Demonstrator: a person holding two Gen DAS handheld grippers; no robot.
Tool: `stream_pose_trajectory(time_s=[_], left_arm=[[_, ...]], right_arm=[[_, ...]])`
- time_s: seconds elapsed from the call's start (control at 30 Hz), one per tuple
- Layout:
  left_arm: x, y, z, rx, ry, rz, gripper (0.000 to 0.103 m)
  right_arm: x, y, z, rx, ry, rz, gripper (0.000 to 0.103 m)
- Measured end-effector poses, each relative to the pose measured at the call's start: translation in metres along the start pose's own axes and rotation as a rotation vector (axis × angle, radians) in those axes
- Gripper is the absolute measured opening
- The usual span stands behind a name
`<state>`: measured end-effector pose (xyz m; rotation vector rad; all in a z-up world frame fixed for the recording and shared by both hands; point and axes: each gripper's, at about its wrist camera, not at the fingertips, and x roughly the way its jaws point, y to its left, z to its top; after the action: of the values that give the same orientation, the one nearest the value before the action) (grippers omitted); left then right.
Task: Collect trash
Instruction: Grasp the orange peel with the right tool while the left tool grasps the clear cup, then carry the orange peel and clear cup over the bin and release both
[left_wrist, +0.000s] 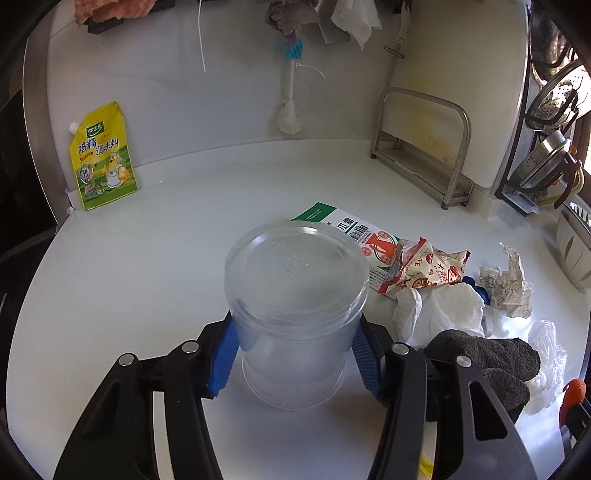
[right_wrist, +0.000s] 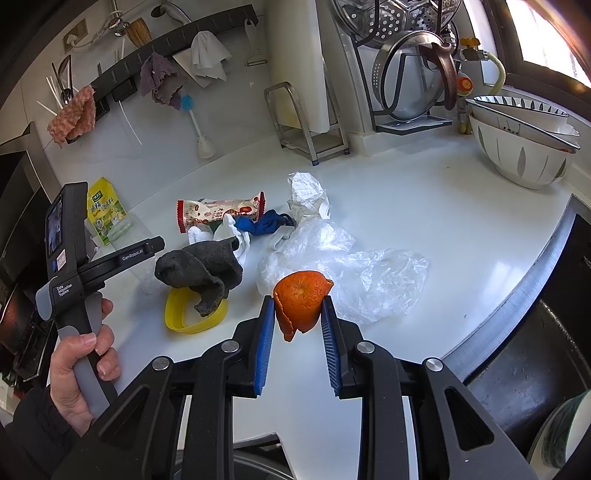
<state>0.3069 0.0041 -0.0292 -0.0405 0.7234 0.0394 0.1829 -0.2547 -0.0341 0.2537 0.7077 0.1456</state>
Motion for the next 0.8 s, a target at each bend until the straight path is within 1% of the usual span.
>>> stream_pose_trajectory(time_s=[0.1, 0.17, 0.23, 0.33, 0.47, 0.67, 0.8], left_arm=[[-0.013, 0.004, -0.007, 0.007, -0.005, -0.012, 0.053], [-0.028, 0.007, -0.015, 0.023, -0.019, -0.006, 0.053], [-0.047, 0.012, -0.025, 0.038, -0.037, 0.001, 0.053], [-0.077, 0.019, -0.042, 0.054, -0.044, -0.017, 0.053], [-0.121, 0.017, -0.075, 0.110, -0.061, -0.007, 0.053], [-0.181, 0.012, -0.125, 0.146, -0.056, -0.085, 0.053], [-0.210, 0.005, -0.153, 0.174, -0.032, -0.145, 0.053]], right_arm=[[-0.004, -0.001, -0.004, -0.004, -0.005, -0.005, 0.025], [-0.008, -0.001, -0.009, -0.007, -0.006, -0.012, 0.025], [-0.013, -0.001, -0.015, -0.011, -0.005, -0.022, 0.025], [-0.028, 0.000, -0.027, -0.009, -0.010, -0.034, 0.025], [-0.056, 0.007, -0.049, -0.013, -0.019, -0.047, 0.025], [-0.100, 0.020, -0.099, 0.007, -0.024, -0.047, 0.025], [-0.123, 0.024, -0.134, 0.042, -0.020, -0.036, 0.025]])
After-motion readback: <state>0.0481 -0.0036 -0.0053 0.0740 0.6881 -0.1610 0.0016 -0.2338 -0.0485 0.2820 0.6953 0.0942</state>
